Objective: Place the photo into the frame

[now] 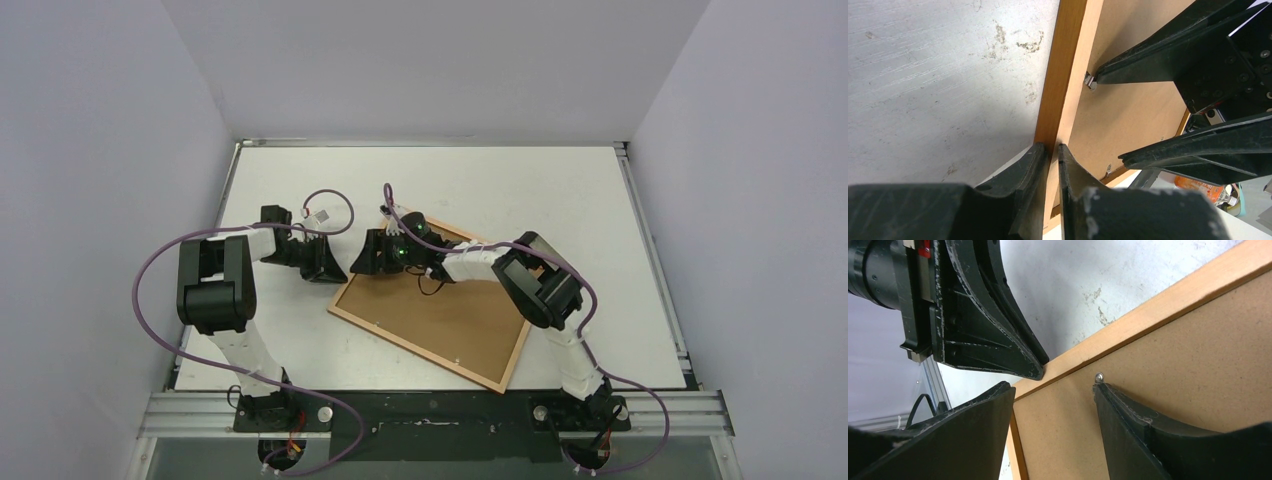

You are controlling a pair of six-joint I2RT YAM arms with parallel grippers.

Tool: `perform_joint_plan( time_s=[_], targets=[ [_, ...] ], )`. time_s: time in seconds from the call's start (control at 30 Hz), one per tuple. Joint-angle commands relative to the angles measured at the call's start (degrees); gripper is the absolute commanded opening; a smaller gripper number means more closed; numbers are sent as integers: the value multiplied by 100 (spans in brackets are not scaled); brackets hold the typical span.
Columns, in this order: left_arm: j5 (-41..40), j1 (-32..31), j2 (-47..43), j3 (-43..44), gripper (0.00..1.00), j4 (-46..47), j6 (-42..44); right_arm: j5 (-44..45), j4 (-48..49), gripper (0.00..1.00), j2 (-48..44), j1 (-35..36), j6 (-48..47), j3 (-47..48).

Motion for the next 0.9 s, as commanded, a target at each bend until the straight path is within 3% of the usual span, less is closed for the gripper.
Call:
perform_joint_plan(
  time_s=[0.0,0.87],
  targets=[
    [6,-21,79,-66,11,224,17,-64,337,61,-106,54,66,-188],
    [71,-78,70,-44,11,233,-219,-25,479,60,-27,147,340,-185]
  ],
)
